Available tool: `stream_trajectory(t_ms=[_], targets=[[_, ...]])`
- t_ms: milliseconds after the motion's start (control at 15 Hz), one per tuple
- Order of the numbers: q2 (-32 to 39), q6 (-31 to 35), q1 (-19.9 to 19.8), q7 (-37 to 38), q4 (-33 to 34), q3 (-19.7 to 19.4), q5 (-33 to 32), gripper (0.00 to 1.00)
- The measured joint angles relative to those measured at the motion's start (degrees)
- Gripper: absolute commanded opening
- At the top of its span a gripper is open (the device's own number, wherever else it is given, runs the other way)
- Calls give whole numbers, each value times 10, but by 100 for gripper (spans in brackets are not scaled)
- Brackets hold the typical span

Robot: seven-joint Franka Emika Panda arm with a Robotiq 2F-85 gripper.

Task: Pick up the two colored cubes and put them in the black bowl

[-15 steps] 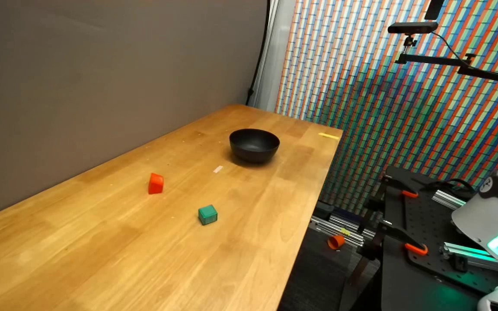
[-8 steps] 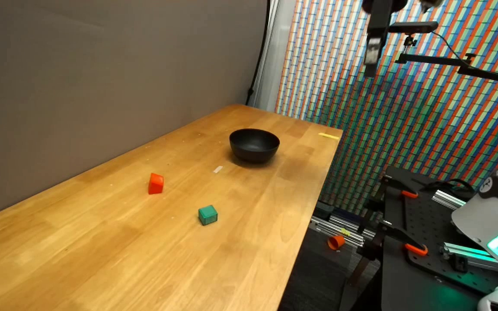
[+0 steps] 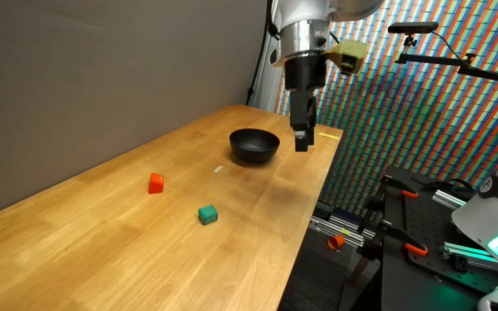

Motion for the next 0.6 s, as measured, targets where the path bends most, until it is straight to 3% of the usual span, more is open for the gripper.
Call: stream_trajectory(t_ms=[267,600], targets=[[140,49,25,26,96,23,-48,100],[265,54,55,51,216,23,-134,100]])
